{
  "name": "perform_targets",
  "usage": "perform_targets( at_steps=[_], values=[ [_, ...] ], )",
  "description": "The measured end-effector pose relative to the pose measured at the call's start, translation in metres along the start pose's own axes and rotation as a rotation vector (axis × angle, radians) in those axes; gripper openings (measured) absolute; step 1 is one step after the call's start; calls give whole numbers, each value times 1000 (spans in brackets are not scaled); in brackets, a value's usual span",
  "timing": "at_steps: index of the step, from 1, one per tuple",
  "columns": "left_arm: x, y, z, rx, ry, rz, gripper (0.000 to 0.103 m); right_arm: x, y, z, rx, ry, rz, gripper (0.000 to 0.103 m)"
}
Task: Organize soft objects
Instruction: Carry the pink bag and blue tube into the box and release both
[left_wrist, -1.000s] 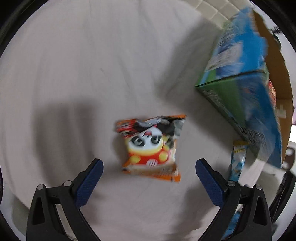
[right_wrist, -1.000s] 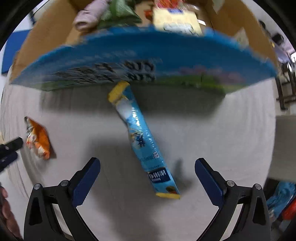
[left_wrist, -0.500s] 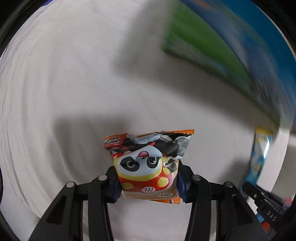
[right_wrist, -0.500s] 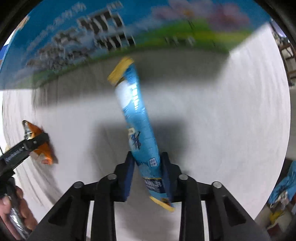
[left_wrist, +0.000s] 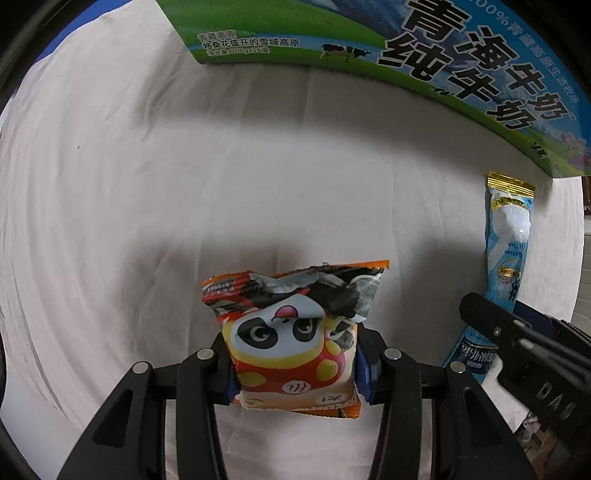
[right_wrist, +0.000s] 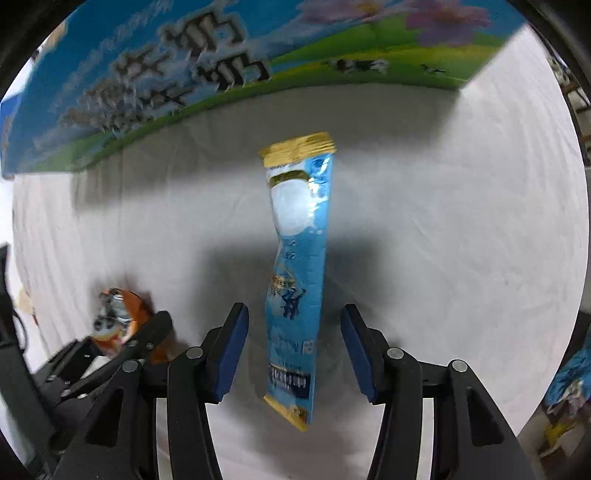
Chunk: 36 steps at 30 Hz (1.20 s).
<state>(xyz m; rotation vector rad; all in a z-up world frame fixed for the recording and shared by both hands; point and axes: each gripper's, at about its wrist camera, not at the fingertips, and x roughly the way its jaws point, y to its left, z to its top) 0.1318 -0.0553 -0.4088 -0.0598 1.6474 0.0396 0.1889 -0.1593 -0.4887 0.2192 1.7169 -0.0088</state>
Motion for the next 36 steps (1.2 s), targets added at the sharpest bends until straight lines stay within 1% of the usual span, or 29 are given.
perform_targets(
  at_steps=[1, 2, 3, 4, 7, 9, 13, 16, 19, 22, 23, 24, 26, 27, 29, 30, 34, 36],
  values=[
    [0, 6, 6, 1, -1, 0, 44, 0, 3, -2, -9, -12, -17, 53],
    [0, 9, 5, 2, -2, 1, 43, 2, 7, -6, -19, -12, -38, 51],
    [-1, 13, 4, 2, -1, 3, 43, 4, 13, -9, -34, -22, -71, 40],
    [-8, 12, 6, 3, 0, 8, 42, 5, 15, -12, -46, -23, -89, 24],
    [-13, 14, 6, 6, -3, 3, 41, 7, 13, -19, -47, -5, -79, 19],
    [-22, 11, 6, 8, -10, -8, 41, 4, 10, -22, -43, 1, -73, 18],
    [-48, 7, 3, 20, -45, -49, 41, -13, 10, -29, -51, -15, -31, 17],
    [-76, 3, 0, 30, -82, -88, 41, -29, 11, -35, -76, -36, -7, 17],
    [-111, -1, -1, 44, -129, -134, 41, -54, 11, -44, -94, -60, 32, 17],
    [-144, -6, 7, 65, -168, -187, 41, -90, 13, -42, -116, -104, 61, 17],
    [-153, -8, 11, 72, -174, -203, 41, -107, 14, -42, -128, -136, 66, 17],
    [-162, -9, 16, 78, -182, -221, 41, -120, 2, -42, -136, -159, 61, 17],
    [-180, -13, 29, 92, -206, -252, 41, -149, 9, -40, -157, -228, 42, 17],
    [-190, -17, 39, 103, -220, -257, 41, -162, 10, -37, -161, -253, 39, 17],
    [-202, -20, 58, 116, -247, -253, 41, -192, 5, -18, -161, -297, 33, 17],
    [-207, -21, 69, 121, -257, -252, 41, -206, 4, -2, -157, -317, 27, 17],
    [-216, -28, 109, 141, -270, -247, 41, -238, -3, 39, -119, -375, 2, 17],
    [-212, -35, 134, 152, -261, -234, 41, -242, -8, 63, -100, -385, -17, 17]
  ],
)
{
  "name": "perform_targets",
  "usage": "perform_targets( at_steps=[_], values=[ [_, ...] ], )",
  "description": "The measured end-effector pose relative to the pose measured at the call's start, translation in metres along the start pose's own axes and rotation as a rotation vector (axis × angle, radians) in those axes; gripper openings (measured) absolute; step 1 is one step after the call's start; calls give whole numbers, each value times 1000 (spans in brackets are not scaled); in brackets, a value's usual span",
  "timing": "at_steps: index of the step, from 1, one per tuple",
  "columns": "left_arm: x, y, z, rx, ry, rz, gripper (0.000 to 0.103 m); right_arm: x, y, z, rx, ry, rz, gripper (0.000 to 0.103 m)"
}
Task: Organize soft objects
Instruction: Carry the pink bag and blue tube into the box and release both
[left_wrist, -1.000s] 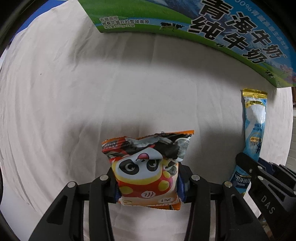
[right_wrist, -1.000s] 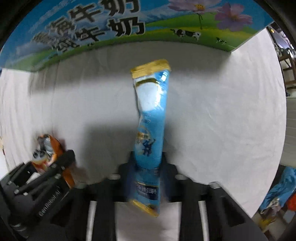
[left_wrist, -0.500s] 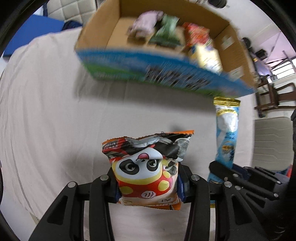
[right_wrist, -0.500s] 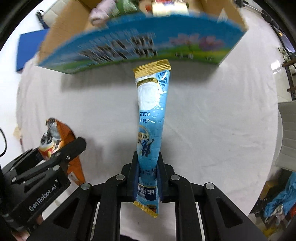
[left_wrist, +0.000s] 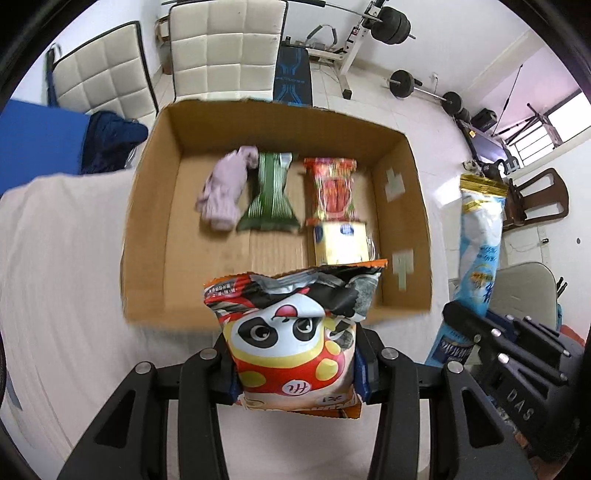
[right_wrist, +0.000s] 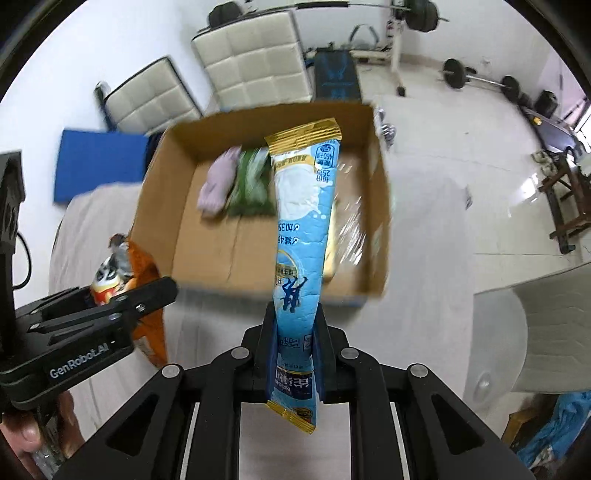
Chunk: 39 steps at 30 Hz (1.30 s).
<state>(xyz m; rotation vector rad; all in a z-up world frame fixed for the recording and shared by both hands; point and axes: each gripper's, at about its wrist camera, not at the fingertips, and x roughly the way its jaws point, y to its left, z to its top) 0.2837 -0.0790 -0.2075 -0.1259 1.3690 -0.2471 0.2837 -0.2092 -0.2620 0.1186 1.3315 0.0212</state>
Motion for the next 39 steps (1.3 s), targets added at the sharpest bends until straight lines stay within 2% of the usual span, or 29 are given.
perform_targets(
  at_steps=[7, 10, 20, 22, 27, 35, 39],
  values=[
    [45, 1, 41, 23, 83, 35, 41, 43, -5, 67, -8, 24, -95, 17],
    [70, 4, 50, 26, 132, 43, 41, 75, -1, 81, -22, 51, -143, 17],
    [139, 18, 56, -3, 285, 66, 43, 141, -19, 84, -9, 131, -185, 17],
    [145, 21, 56, -20, 306, 46, 43, 148, -20, 85, -14, 150, -187, 18],
    [140, 28, 56, -45, 284, 32, 60, 155, -17, 81, -15, 174, -182, 21],
    [108, 30, 54, -36, 212, 42, 60, 137, -20, 79, 5, 149, -157, 23],
    [85, 33, 44, -31, 157, 56, 60, 127, -16, 78, -1, 140, -144, 33]
  ],
)
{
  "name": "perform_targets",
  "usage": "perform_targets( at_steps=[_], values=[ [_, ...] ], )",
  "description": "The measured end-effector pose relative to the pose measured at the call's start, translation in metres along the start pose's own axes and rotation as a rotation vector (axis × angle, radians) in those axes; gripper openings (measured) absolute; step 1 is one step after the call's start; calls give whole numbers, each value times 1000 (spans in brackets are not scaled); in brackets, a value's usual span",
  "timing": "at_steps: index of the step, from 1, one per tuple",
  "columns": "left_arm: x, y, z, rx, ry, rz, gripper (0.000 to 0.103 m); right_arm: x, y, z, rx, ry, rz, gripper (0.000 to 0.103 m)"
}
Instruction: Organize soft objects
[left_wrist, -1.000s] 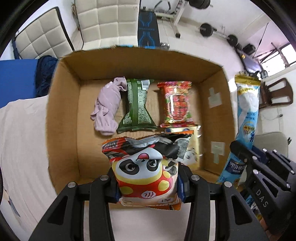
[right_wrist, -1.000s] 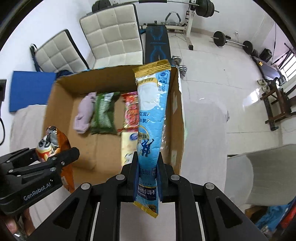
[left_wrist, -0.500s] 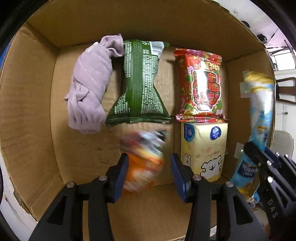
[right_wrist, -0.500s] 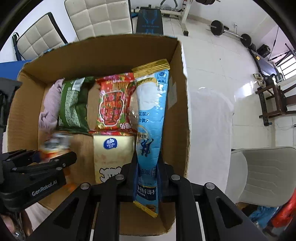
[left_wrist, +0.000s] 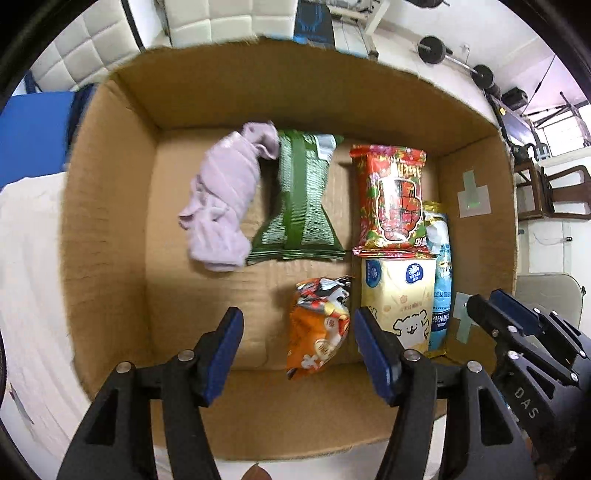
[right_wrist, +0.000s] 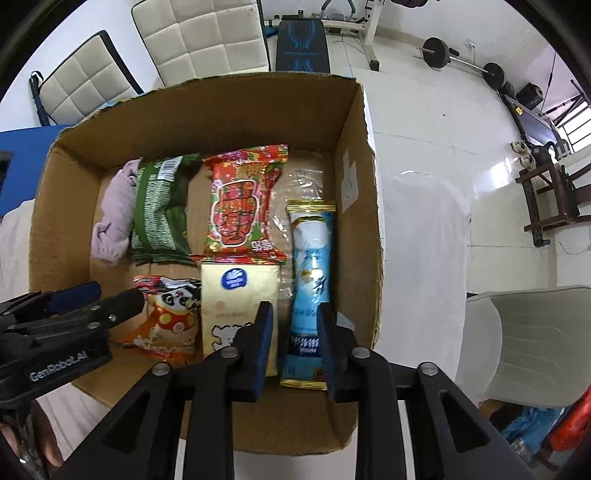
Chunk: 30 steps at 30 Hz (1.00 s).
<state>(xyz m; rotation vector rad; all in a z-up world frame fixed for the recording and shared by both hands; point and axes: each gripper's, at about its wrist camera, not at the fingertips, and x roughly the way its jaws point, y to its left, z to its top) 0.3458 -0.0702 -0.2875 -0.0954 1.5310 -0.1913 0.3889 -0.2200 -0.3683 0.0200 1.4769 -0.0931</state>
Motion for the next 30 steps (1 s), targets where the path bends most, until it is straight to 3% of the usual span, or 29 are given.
perform_targets(
  at_steps=[1, 10, 11, 12, 13, 14, 16, 18, 20, 24, 30],
  values=[
    [-5, 3, -3, -3, -17, 0, 60, -2, 1, -3, 3, -3, 4, 37],
    [-58, 8, -24, -2, -160, 61, 62, -25, 12, -32, 10, -52, 42, 40],
    [-63, 8, -26, 0, -176, 75, 76, -28, 13, -34, 9, -62, 41, 43],
    [-67, 8, -27, 5, -194, 91, 88, -33, 15, -36, 8, -75, 47, 53],
    [-68, 7, -28, 8, -206, 98, 88, -36, 16, -38, 7, -84, 51, 65],
    [-72, 7, -31, 10, -220, 111, 88, -40, 17, -42, 11, -91, 55, 69],
    [-76, 7, -35, 11, -232, 128, 90, -46, 17, -46, 18, -100, 61, 71],
    [-82, 7, -42, 9, -247, 138, 100, -51, 18, -50, 20, -109, 63, 71],
    [-86, 7, -47, 4, -260, 140, 100, -57, 19, -54, 16, -117, 58, 72],
    [-93, 8, -57, -13, -285, 157, 103, -67, 21, -62, 12, -129, 69, 101],
    [-107, 7, -70, -30, -316, 152, 103, -80, 18, -76, 22, -147, 65, 103]
  ],
)
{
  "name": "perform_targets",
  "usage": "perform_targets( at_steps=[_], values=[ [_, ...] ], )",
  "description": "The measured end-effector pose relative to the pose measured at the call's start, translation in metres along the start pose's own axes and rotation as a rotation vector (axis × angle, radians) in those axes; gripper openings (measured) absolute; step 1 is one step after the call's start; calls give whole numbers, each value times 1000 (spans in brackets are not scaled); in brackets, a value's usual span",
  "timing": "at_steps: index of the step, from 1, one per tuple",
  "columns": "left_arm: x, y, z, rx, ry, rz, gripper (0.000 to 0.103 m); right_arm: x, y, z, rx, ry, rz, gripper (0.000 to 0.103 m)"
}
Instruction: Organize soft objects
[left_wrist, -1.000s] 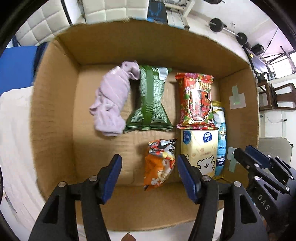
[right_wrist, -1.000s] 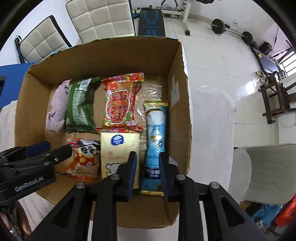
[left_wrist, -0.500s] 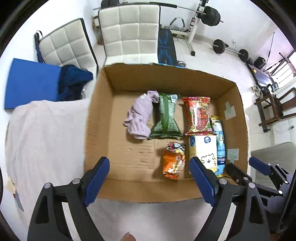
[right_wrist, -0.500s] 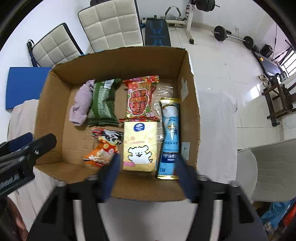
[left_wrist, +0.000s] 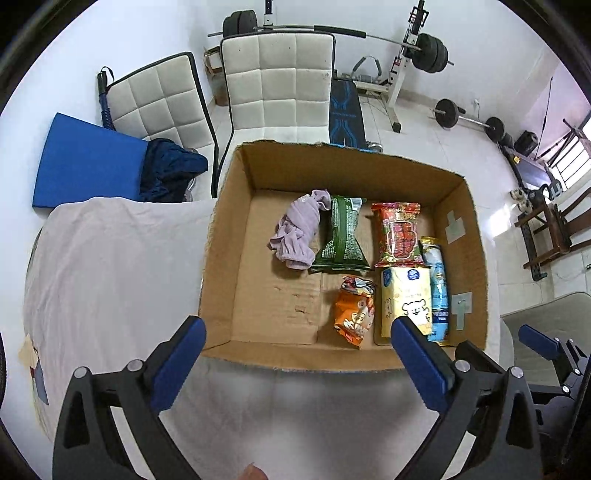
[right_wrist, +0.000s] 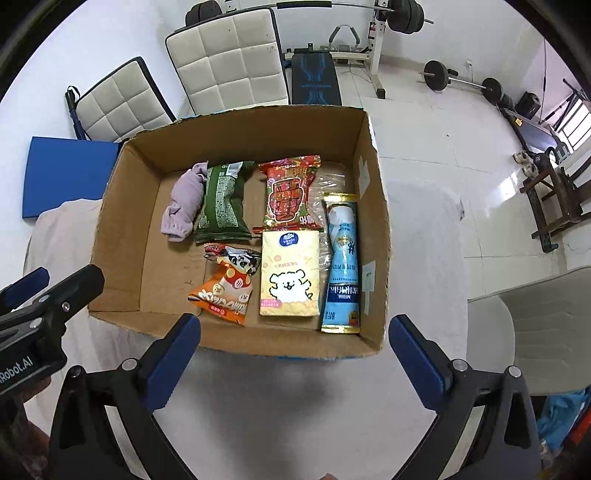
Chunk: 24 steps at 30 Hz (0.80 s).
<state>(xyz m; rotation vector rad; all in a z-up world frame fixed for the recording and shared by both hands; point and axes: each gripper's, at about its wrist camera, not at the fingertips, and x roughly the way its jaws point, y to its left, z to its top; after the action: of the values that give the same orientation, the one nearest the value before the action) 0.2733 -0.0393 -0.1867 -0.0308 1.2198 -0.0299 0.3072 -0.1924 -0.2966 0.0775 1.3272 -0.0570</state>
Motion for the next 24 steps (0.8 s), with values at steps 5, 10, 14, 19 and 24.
perform_targets(
  at_steps=[5, 10, 14, 19, 24],
  values=[
    [-42, -3, -16, 5, -67, 18, 103, -31, -1, -12, -7, -56, 3, 103],
    [-89, -6, -39, 3, -126, 38, 103, -82, -4, -32, -3, -136, 30, 103],
    [-128, -6, -58, 2, -171, 30, 103, -128, -5, -56, -4, -187, 53, 103],
    [-168, -4, -78, -6, -194, 6, 103, -180, -6, -89, -9, -228, 70, 103],
    [-203, -4, -97, -10, -211, -2, 103, -225, -3, -120, -26, -257, 87, 103]
  ],
)
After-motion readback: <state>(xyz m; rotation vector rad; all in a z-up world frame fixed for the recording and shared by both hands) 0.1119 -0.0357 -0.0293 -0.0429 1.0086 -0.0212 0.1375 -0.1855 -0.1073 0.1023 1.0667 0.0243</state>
